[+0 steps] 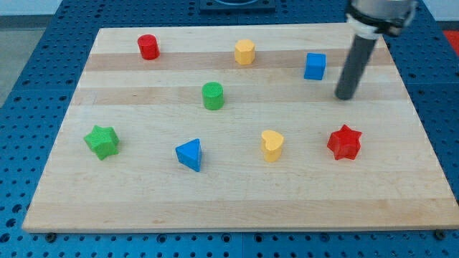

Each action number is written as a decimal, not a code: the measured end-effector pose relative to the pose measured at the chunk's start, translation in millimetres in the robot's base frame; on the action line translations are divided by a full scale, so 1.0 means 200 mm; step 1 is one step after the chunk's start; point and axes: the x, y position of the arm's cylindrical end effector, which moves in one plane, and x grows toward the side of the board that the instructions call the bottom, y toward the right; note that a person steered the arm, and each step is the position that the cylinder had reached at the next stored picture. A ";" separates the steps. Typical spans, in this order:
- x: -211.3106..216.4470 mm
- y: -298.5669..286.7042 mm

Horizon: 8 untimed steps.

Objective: Separate the blue blocks and green star from the vertical line of blocks

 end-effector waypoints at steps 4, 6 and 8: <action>-0.43 -0.09; 0.03 0.05; 0.07 0.35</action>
